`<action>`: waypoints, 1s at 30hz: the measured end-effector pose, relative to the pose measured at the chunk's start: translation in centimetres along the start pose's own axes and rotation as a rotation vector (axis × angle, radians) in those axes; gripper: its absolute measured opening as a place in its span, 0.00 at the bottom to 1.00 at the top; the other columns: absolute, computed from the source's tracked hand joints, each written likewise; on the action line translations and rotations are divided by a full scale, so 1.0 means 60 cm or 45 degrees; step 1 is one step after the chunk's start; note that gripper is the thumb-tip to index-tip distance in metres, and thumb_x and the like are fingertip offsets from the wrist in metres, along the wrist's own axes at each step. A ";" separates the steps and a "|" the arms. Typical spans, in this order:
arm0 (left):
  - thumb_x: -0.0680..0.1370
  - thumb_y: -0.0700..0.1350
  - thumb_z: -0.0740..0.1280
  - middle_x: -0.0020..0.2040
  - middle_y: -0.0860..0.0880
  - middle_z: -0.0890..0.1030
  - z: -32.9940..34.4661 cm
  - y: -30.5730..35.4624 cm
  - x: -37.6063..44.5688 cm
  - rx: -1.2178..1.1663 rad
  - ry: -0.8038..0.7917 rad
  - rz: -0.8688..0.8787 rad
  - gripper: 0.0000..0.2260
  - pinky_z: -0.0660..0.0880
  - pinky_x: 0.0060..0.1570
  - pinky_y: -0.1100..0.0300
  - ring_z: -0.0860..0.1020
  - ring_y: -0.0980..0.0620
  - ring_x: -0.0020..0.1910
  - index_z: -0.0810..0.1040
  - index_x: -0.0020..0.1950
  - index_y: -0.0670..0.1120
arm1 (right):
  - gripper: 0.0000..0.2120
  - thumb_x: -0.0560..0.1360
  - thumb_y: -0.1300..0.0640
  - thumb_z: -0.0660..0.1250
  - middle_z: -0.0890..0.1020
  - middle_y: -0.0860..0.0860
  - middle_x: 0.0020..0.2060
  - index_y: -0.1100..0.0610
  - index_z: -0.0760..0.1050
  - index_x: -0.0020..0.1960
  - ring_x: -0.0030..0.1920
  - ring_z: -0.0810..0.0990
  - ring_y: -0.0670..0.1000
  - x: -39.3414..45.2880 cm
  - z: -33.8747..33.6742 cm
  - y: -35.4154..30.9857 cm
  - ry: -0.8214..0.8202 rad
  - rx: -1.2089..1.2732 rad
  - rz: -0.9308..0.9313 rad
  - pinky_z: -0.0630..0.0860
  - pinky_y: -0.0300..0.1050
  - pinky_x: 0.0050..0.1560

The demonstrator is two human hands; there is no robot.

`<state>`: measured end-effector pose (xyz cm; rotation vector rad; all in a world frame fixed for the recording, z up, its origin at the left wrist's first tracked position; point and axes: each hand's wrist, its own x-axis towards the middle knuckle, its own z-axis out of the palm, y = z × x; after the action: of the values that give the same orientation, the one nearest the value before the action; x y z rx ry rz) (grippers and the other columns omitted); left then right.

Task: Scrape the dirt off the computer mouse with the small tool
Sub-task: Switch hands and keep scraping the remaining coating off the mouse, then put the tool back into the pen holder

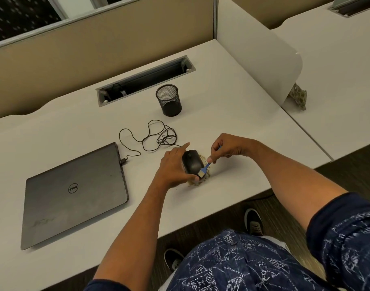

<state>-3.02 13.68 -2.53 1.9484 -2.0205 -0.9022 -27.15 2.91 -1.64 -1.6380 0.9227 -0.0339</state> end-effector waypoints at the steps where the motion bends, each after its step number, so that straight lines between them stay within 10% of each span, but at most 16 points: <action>1: 0.60 0.63 0.81 0.76 0.50 0.68 -0.001 -0.001 0.001 0.001 -0.007 0.000 0.56 0.63 0.70 0.47 0.65 0.45 0.74 0.55 0.82 0.58 | 0.15 0.64 0.45 0.81 0.72 0.57 0.29 0.57 0.86 0.38 0.32 0.63 0.52 0.000 0.003 -0.002 -0.028 -0.034 0.006 0.60 0.42 0.30; 9: 0.65 0.61 0.80 0.80 0.49 0.62 -0.016 0.008 0.000 -0.004 -0.062 0.025 0.50 0.60 0.74 0.44 0.59 0.45 0.78 0.58 0.81 0.59 | 0.12 0.66 0.49 0.80 0.74 0.56 0.29 0.58 0.86 0.37 0.30 0.65 0.48 -0.004 -0.013 -0.022 -0.017 -0.060 0.004 0.63 0.39 0.30; 16: 0.79 0.43 0.68 0.61 0.56 0.82 -0.043 0.037 0.005 -0.620 0.187 -0.006 0.14 0.76 0.63 0.51 0.78 0.57 0.59 0.82 0.63 0.53 | 0.16 0.67 0.43 0.79 0.73 0.51 0.27 0.56 0.87 0.40 0.28 0.66 0.45 0.004 -0.030 -0.031 0.246 0.130 -0.058 0.64 0.37 0.29; 30: 0.76 0.39 0.75 0.44 0.49 0.88 -0.060 0.035 0.068 -1.006 0.390 -0.176 0.07 0.78 0.40 0.67 0.85 0.53 0.39 0.86 0.54 0.44 | 0.11 0.71 0.46 0.77 0.80 0.48 0.29 0.54 0.87 0.43 0.30 0.72 0.43 0.038 -0.035 -0.040 0.553 0.238 -0.070 0.70 0.38 0.32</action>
<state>-3.33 8.65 0.40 1.6337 -1.1157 -1.1202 -25.31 -0.17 0.01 -1.5060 1.1618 -0.5159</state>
